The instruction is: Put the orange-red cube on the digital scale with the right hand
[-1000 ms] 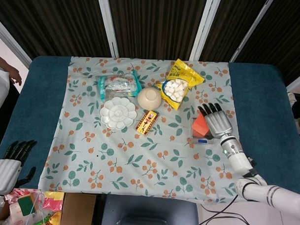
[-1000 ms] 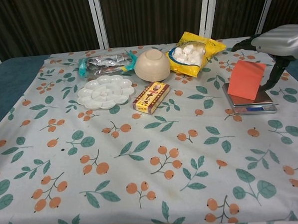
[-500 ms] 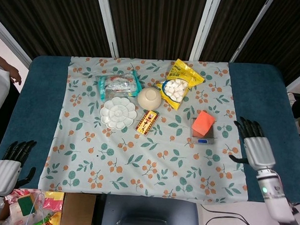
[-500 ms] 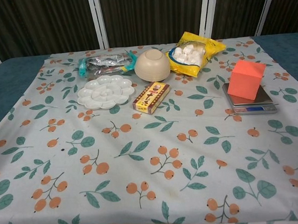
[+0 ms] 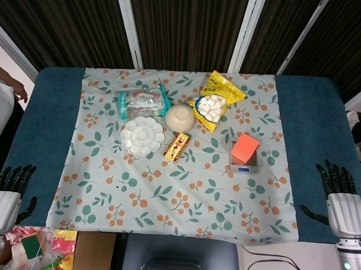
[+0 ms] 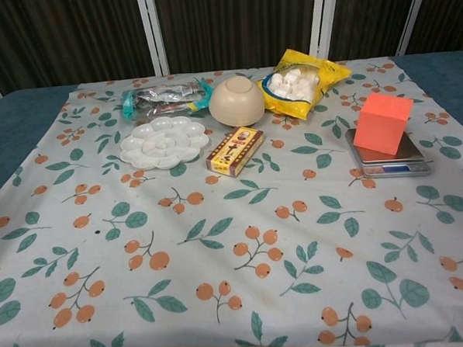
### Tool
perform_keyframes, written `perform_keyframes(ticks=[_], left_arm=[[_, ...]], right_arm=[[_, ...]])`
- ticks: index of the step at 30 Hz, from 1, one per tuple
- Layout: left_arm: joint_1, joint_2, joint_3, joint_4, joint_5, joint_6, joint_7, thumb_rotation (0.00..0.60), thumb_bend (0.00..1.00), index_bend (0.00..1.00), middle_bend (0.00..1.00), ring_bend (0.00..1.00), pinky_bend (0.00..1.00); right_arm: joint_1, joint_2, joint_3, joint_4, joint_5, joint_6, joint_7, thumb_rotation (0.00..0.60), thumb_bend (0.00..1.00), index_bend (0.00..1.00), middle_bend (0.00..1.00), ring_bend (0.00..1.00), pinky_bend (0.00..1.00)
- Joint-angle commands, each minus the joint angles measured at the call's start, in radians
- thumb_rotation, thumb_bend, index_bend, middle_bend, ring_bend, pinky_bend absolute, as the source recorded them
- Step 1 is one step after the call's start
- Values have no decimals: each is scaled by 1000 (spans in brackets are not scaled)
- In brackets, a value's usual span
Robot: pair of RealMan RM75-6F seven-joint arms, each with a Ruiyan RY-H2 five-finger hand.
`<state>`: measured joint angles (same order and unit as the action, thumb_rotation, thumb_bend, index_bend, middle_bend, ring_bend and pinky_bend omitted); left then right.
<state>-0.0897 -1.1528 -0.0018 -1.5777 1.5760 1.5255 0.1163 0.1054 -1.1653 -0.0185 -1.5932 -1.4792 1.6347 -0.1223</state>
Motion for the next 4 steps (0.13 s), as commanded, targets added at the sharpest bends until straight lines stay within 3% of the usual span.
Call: perform_keyframes(ticks=[1, 4], left_arm=[[1, 4, 3, -2, 9, 2, -8, 600, 445, 0, 67, 67, 46], [-2, 8, 10, -5, 22, -2, -27, 600, 444, 0, 67, 67, 47]], right_arm=[[-3, 3, 10, -4, 2, -15, -5, 600, 220, 0, 0, 0, 0], [-5, 1, 15, -6, -4, -23, -16, 600, 220, 0, 0, 0, 0]])
